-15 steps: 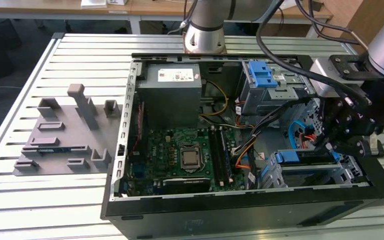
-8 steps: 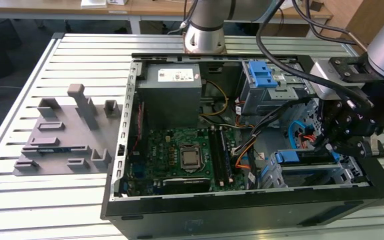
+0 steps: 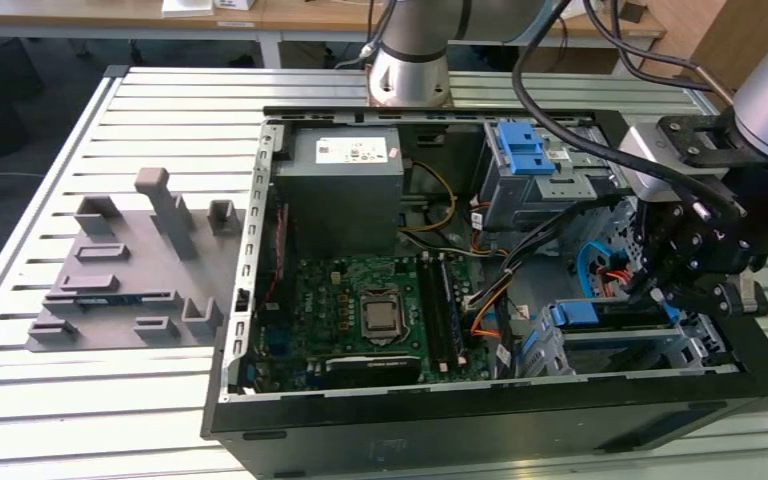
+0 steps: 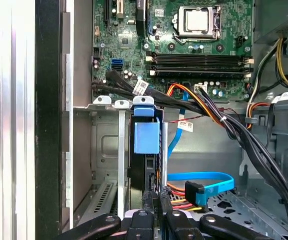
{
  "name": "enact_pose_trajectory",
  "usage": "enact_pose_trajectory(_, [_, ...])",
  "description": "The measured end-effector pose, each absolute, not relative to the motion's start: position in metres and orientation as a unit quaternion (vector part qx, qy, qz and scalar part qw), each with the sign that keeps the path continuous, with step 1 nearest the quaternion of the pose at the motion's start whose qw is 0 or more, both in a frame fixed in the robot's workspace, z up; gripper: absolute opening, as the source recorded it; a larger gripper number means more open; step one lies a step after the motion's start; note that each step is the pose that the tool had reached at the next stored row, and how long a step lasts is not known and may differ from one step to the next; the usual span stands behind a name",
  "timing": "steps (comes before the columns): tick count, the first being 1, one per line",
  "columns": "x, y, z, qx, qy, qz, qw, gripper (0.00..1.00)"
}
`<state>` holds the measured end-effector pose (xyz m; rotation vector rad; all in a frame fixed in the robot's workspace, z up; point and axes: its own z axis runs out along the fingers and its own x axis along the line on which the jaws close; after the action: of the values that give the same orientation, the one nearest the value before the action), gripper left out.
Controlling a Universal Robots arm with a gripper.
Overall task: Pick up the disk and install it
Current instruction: 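Insert the first disk wire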
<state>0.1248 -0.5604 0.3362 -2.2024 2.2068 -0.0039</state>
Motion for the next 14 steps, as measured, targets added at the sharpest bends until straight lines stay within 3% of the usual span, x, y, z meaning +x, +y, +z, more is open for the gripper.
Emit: enact_pose_trajectory(14, [0.1248,-0.5606,0.334,-0.705,0.709,-0.001,0.012,0.16])
